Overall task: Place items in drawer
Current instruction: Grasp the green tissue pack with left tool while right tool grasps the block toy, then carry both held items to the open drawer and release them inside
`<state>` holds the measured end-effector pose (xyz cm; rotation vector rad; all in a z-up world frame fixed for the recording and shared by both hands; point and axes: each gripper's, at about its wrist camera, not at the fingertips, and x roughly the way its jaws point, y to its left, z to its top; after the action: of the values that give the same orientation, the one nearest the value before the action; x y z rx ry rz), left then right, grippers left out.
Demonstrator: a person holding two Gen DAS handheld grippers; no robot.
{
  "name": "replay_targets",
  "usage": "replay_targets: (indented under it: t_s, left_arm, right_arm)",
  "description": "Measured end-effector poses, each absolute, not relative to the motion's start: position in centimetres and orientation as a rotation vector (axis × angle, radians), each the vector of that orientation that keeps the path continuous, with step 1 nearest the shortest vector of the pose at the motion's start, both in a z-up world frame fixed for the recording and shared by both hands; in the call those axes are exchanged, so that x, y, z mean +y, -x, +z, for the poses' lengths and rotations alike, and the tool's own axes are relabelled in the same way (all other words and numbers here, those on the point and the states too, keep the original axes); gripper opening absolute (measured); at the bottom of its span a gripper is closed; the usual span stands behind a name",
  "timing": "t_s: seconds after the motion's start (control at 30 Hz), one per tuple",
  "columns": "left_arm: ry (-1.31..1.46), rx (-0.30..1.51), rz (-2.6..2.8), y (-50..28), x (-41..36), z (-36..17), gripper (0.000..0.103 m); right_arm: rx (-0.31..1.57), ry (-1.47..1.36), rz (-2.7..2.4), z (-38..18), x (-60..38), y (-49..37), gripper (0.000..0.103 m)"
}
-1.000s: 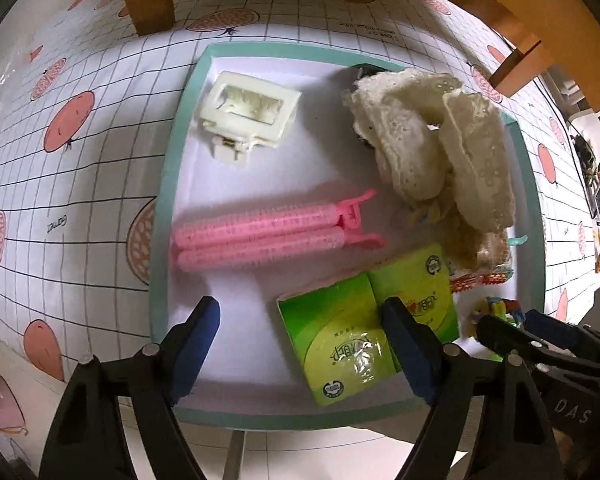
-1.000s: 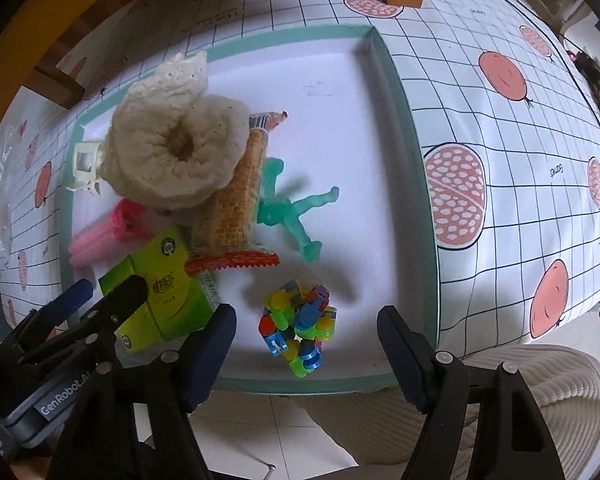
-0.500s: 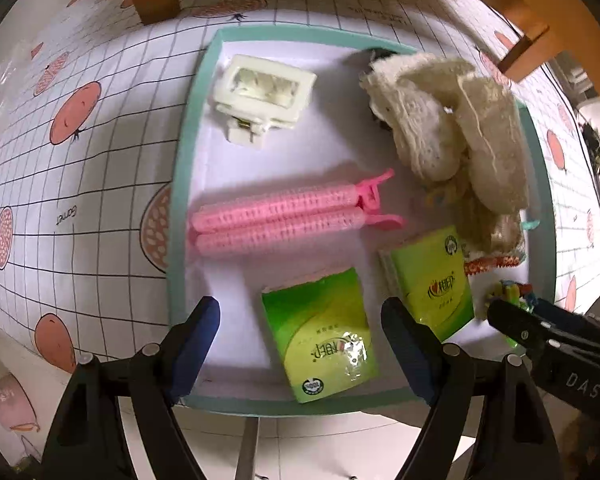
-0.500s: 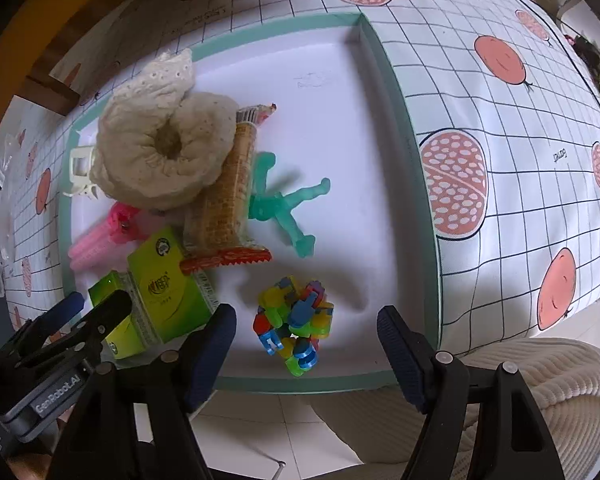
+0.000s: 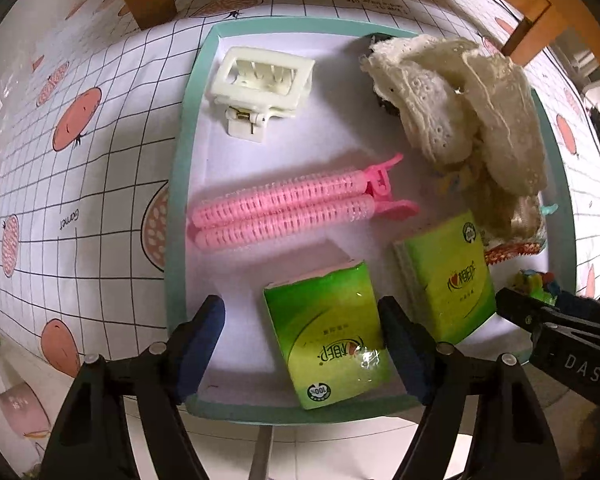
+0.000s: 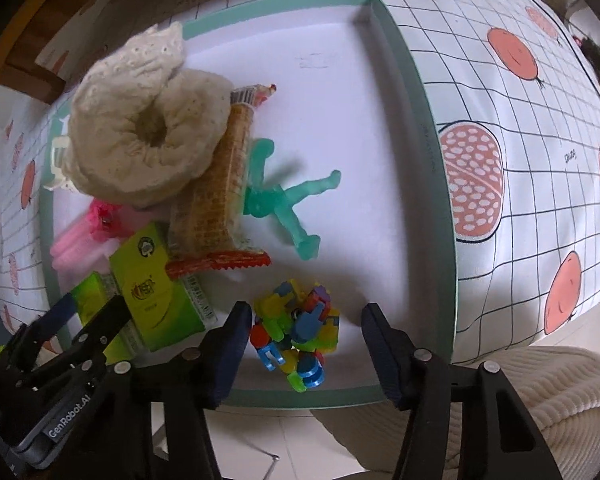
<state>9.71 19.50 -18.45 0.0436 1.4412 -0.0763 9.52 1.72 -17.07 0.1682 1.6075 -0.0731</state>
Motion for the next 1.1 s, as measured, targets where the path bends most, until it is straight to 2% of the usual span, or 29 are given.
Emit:
replay_targets:
  t_s: [0.2,0.27,0.37,0.73,0.87,1.1]
  left_arm:
    - [-0.056,1.431,-0.065,-9.1,18.9,-17.7,0.067]
    - [-0.059,1.416,-0.071,-9.0,18.8,-17.3,0.054]
    - [-0.056,1.413,-0.083,-9.0,18.8,-17.1,0.053]
    - [0.021,1.438,-0.115,-9.2,20.7,-17.2,0.051]
    - [0.03,1.435,-0.105,-9.3,21.3,-16.5,0.051]
    - [0.097,1.309,-0.123,-10.1,22.6,-9.8,0.051]
  right_arm:
    - [1.615,-0.093,-0.093,-17.9,3.3,-9.6,0.056]
    - [1.612,-0.098,-0.098,-17.9,3.5,-9.5,0.052]
    - [1.602,-0.112,-0.116,-17.8,2.9,-9.3,0.041]
    - [1.583,-0.194,-0.105,-17.5,0.9,-8.9,0.041]
    - [1.537,-0.208,-0.079,-15.7,-0.9,-8.7,0.041]
    - [1.433,-0.147,-0.05,-10.5,-1.6,-8.4,0.041]
